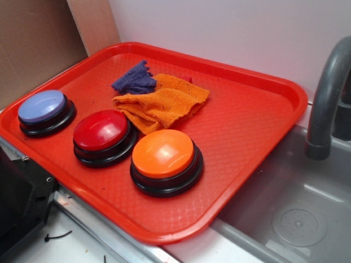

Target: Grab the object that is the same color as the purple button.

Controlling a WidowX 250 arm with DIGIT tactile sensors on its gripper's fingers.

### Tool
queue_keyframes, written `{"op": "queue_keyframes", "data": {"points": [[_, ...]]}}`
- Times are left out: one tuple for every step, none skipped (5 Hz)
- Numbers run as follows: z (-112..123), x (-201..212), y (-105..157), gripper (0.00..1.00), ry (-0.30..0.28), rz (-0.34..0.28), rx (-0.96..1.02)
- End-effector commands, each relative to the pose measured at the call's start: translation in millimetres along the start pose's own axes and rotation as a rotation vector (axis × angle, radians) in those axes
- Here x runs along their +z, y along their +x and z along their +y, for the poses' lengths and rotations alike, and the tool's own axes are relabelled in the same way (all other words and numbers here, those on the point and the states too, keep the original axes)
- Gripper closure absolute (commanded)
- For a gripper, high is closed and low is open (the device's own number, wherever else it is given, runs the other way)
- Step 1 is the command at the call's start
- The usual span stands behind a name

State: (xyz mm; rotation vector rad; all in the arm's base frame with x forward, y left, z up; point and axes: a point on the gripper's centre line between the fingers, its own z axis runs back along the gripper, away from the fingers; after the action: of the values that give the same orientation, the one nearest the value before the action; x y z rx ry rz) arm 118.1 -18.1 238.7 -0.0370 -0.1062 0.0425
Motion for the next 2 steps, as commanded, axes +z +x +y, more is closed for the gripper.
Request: {"op": "queue_keyframes", "data": {"points": [[12,-23,34,0.0,0.045,-0.131,0.257],[22,-56,63,0.0,0.144,-0.214,0.476]]}}
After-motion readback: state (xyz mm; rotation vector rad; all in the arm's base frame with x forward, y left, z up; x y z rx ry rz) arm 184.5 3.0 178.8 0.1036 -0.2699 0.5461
